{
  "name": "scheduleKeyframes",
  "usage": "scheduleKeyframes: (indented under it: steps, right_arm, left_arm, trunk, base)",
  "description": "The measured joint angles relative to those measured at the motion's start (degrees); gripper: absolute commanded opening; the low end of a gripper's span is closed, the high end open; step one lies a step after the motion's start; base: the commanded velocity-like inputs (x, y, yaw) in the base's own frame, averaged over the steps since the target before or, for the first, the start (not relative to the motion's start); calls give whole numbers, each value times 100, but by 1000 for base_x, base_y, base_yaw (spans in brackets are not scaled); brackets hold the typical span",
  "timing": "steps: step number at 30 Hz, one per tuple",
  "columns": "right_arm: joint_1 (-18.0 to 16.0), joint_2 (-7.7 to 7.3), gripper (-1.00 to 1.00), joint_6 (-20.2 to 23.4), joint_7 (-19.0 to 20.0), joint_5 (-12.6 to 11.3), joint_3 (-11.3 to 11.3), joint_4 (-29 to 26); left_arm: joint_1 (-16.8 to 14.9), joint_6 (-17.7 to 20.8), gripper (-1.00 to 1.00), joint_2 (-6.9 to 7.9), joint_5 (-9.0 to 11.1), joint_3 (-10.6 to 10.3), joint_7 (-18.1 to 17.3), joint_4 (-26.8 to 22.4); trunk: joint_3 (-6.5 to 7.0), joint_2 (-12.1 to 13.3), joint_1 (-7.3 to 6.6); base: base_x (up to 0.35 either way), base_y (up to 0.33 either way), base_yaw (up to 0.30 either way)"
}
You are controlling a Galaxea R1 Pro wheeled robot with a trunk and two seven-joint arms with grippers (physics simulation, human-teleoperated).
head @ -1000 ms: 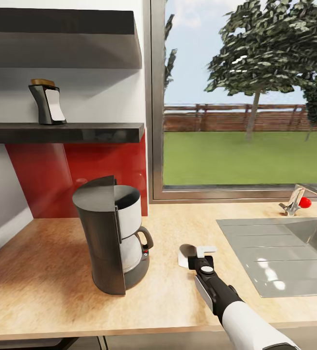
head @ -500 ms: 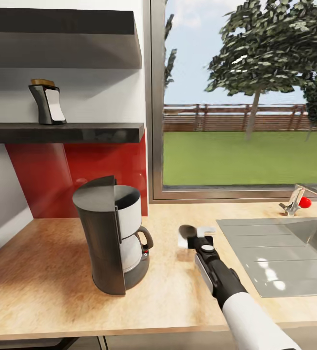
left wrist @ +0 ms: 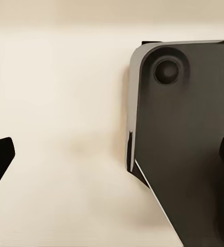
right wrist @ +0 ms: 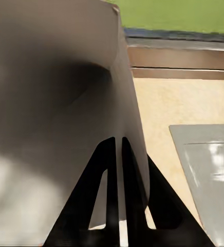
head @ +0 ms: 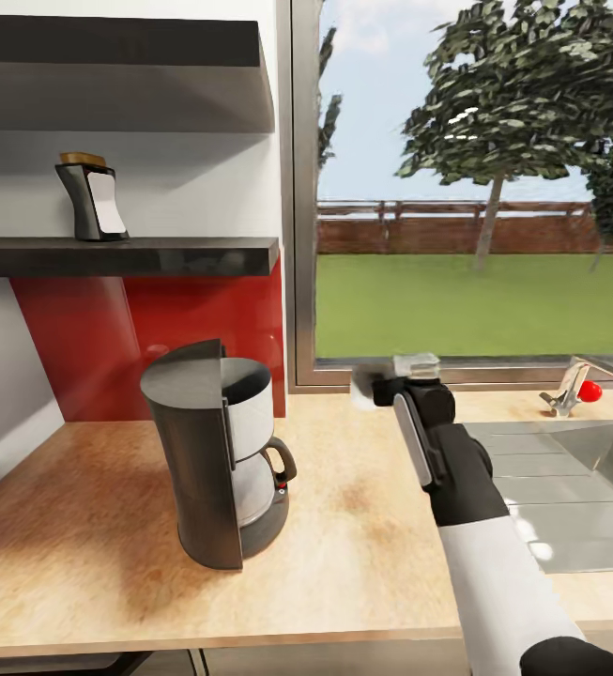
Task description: Set up a coffee station on the kitchen countertop: keep the coffee maker on the countertop, move the bottle of coffee from the kitchen shelf to the counter next to the coffee maker, place a paper coffee filter on top of the coffee maker, put the saucer next to the coffee maker with the coffee cup on the saucer, and place the electric kettle next to the coffee maker.
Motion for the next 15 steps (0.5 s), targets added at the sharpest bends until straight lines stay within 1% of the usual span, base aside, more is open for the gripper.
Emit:
scheduleKeyframes:
  steps: [1, 3, 4, 5, 6, 7, 8, 9, 10, 12, 13, 14, 15]
  right_arm:
    - [-58, 3, -100, 23, 0, -16, -2, -11]
    - [-335, 15, -100, 101, 9, -198, -9, 21]
    - [-379, 16, -100, 109, 9, -232, -11, 63]
    - [-511, 22, -100, 123, 12, -307, -38, 273]
    - [-707, 26, -100, 132, 14, -342, -143, 630]
    - [-981, 28, -100, 135, 14, -352, -420, 1126]
    - [-1175, 27, -100, 136, 11, -369, -658, 1455]
    - [-1549, 23, -100, 143, 4, -352, -1162, 2060]
    - [-1745, 25, -100, 142, 7, -383, -1419, 2375]
    - [-2108, 25, -100, 144, 9, -396, -1770, 3017]
    - [-2207, 23, -100, 144, 10, -397, -1835, 3197]
    - [-2491, 20, -100, 144, 12, -406, -1961, 3701]
    - [-2689, 17, -100, 146, 12, -404, -2013, 4024]
  left_arm:
    - [0, 1, 100, 0, 0, 0, 1, 0]
    - [0, 2, 100, 4, 0, 0, 2, 0]
    - [0, 3, 100, 3, 0, 0, 2, 0]
    - [0, 3, 100, 2, 0, 0, 2, 0]
    - [0, 3, 100, 1, 0, 0, 2, 0]
    - [0, 3, 100, 1, 0, 1, 2, 0]
    - [0, 3, 100, 0, 0, 1, 2, 0]
    - [1, 3, 100, 0, 0, 1, 2, -1]
    - [0, 6, 100, -3, 0, 0, 2, 0]
    - [0, 76, 100, -1, 0, 0, 4, 0]
    - [0, 116, 100, -1, 0, 0, 5, 0]
    - [0, 254, 100, -2, 0, 0, 15, 0]
    - [0, 348, 100, -2, 0, 0, 22, 0]
  trunk:
    - [-1, 0, 0]
    - [0, 0, 0]
    - [-1, 1, 0]
    - [-1, 1, 0]
    - [-1, 2, 1]
    - [0, 2, 1]
    - [-1, 2, 1]
    - [0, 2, 1]
    - [0, 1, 0]
    - [-1, 1, 0]
    - [-1, 1, 0]
    - [0, 1, 1]
    - [0, 0, 0]
  base:
    - [0, 0, 0]
    - [0, 0, 0]
    - [0, 0, 0]
    - [0, 0, 0]
    - [0, 0, 0]
    - [0, 0, 0]
    - [0, 0, 0]
    - [0, 0, 0]
    - [0, 0, 0]
    - [0, 0, 0]
    - [0, 0, 0]
    - [0, 0, 0]
    - [0, 0, 0]
